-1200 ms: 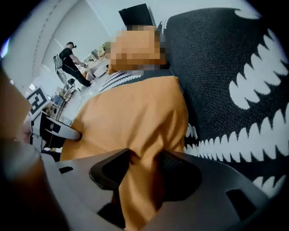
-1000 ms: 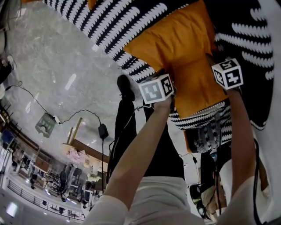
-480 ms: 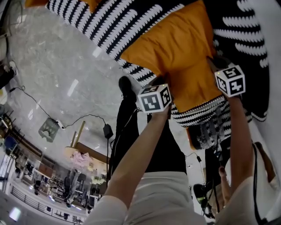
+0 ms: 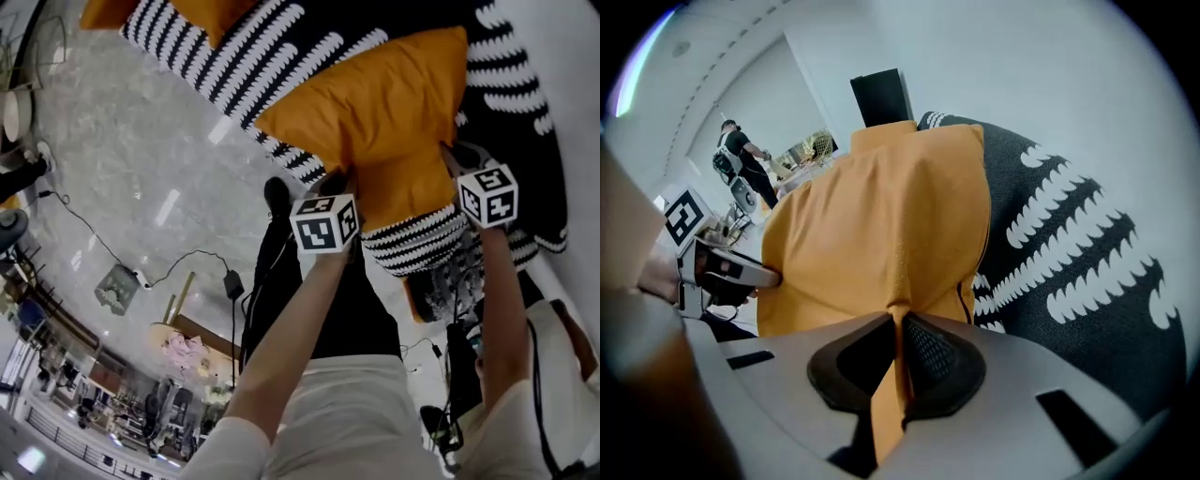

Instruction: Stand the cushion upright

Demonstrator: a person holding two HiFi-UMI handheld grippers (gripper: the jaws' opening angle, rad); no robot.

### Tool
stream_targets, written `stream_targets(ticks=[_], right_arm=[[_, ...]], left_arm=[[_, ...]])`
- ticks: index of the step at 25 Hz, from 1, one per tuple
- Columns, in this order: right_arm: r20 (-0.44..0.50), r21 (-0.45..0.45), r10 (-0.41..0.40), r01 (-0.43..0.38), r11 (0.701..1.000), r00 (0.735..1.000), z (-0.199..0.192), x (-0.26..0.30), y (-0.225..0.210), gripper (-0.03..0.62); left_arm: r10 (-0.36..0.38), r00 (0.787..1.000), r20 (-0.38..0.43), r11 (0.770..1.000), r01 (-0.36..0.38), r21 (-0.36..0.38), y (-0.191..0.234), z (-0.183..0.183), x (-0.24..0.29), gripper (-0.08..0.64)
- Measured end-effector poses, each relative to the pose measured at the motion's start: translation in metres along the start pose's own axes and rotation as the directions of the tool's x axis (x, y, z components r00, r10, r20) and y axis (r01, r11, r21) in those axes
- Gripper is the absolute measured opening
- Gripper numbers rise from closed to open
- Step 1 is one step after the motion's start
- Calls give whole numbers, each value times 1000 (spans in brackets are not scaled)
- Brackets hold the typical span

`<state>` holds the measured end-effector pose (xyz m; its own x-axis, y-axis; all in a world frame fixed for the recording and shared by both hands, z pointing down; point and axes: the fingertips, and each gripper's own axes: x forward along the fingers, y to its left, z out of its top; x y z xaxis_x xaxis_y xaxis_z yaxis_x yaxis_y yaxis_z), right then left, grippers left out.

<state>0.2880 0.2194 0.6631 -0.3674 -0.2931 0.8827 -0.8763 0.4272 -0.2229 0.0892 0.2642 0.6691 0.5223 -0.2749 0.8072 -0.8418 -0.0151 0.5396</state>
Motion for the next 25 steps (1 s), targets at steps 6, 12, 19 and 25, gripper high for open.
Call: stream_targets(ticks=[6, 12, 19, 25], right_arm=[[68, 48, -19, 16, 999, 998, 7, -19, 24, 41], [169, 130, -74, 52, 990, 983, 12, -28, 31, 41], [269, 222, -156, 96, 970, 950, 27, -67, 32, 41], [338, 274, -229, 137, 952, 913, 39, -96, 33, 41]], left_arm=[[1, 1000, 18, 995, -2, 98, 3, 16, -30, 20], [-12, 999, 29, 967, 4, 255, 0, 43, -41, 20], [-52, 998, 27, 906, 35, 423, -32, 79, -62, 18], [-113, 993, 28, 835, 80, 544, -60, 118, -68, 17]])
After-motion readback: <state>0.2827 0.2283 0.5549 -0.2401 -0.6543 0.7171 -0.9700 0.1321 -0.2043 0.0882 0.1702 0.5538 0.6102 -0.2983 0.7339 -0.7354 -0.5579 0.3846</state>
